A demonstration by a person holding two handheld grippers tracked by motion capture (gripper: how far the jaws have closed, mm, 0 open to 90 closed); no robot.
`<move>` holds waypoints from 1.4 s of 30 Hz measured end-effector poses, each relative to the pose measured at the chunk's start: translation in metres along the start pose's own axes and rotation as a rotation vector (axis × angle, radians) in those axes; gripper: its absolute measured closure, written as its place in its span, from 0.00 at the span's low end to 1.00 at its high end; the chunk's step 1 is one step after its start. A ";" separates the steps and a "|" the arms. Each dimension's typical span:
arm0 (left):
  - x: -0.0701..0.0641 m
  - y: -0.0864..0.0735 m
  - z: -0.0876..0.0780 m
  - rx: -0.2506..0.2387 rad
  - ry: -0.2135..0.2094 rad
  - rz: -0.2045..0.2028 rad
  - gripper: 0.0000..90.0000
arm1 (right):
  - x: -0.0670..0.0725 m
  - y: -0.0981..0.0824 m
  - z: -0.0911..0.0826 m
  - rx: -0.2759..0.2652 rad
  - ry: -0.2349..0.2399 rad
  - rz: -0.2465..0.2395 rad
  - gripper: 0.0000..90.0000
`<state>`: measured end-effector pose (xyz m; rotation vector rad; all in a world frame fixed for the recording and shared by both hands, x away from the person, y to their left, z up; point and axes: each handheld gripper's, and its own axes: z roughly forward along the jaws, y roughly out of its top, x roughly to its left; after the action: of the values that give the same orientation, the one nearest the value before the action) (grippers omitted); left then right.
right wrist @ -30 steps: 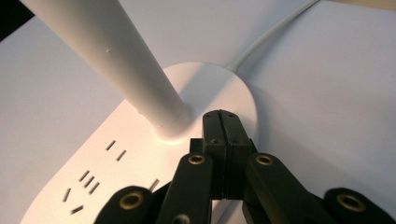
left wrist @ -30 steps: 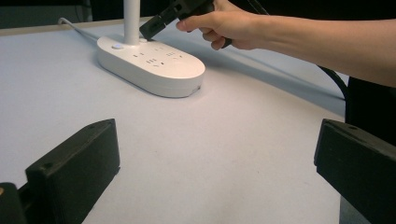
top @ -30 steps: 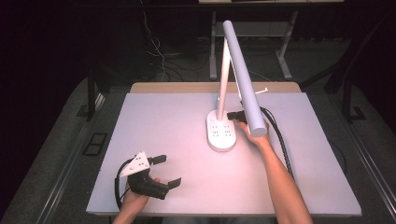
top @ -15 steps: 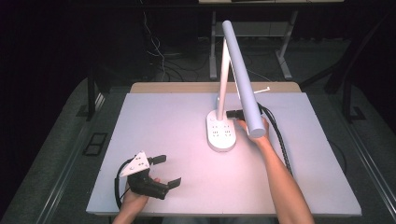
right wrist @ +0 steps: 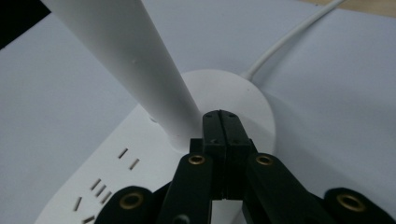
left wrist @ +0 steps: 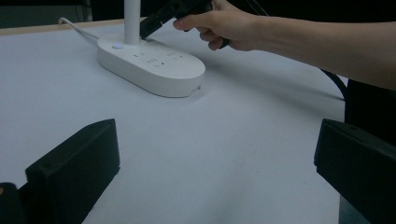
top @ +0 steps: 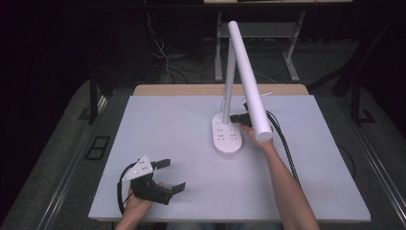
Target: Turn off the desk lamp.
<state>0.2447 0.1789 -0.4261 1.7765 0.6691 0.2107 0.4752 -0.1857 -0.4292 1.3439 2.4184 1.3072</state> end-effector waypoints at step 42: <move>-0.001 0.000 0.001 0.001 -0.009 0.003 0.00 | 0.028 -0.002 -0.092 -0.046 0.051 -0.056 0.68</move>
<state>0.2444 0.1771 -0.4260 1.7789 0.6601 0.2047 0.4165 -0.2243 -0.3641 1.2376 2.4242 1.3907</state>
